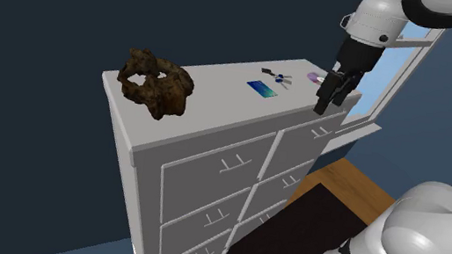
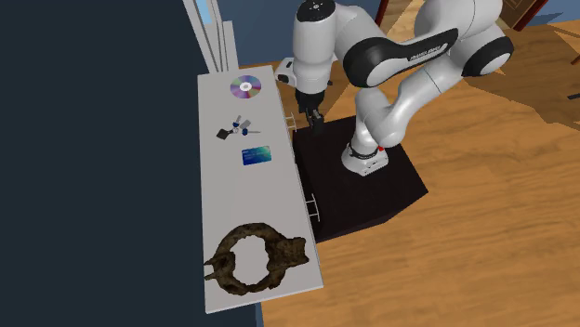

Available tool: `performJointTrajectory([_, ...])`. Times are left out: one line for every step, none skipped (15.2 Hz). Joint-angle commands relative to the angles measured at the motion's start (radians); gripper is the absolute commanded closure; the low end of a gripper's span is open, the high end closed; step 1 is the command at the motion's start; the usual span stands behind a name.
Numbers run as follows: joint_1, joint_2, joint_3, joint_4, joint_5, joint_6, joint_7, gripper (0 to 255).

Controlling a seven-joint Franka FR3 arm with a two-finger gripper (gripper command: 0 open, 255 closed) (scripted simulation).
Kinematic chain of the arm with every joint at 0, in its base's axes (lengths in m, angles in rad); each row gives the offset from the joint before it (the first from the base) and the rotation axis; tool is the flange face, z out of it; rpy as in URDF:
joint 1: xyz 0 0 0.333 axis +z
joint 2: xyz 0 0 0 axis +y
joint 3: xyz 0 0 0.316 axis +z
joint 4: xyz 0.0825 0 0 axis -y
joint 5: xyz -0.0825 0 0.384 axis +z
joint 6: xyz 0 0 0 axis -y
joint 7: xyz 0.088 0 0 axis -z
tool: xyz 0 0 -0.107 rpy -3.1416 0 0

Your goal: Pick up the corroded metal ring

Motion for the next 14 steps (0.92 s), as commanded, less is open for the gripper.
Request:
performJointTrajectory([0.0, 0.0, 0.0, 0.0, 0.0, 0.0, 0.0, 0])
performJointTrajectory([0.003, 0.029, 0.019, 0.02, 0.012, 0.011, 0.021, 0])
performJointTrajectory([0.006, 0.058, 0.037, 0.04, 0.022, 0.021, 0.042, 0])
performJointTrajectory([0.009, 0.087, 0.055, 0.062, 0.031, 0.031, 0.063, 0])
performJointTrajectory([0.01, 0.118, 0.073, 0.085, 0.04, 0.04, 0.084, 0])
performJointTrajectory([0.011, 0.148, 0.091, 0.11, 0.047, 0.049, 0.105, 0])
performJointTrajectory([0.013, 0.18, 0.109, 0.135, 0.053, 0.057, 0.125, 0])
performJointTrajectory([0.013, 0.211, 0.126, 0.162, 0.058, 0.064, 0.146, 0])
performJointTrajectory([0.014, 0.244, 0.143, 0.189, 0.061, 0.071, 0.168, 0])
performJointTrajectory([0.014, 0.277, 0.161, 0.218, 0.063, 0.077, 0.189, 0])
performJointTrajectory([0.014, 0.31, 0.178, 0.249, 0.064, 0.082, 0.211, 0])
performJointTrajectory([0.014, 0.344, 0.194, 0.28, 0.064, 0.087, 0.233, 0])
performJointTrajectory([0.013, 0.379, 0.211, 0.313, 0.062, 0.091, 0.255, 0])
performJointTrajectory([0.013, 0.414, 0.228, 0.347, 0.059, 0.093, 0.277, 0])
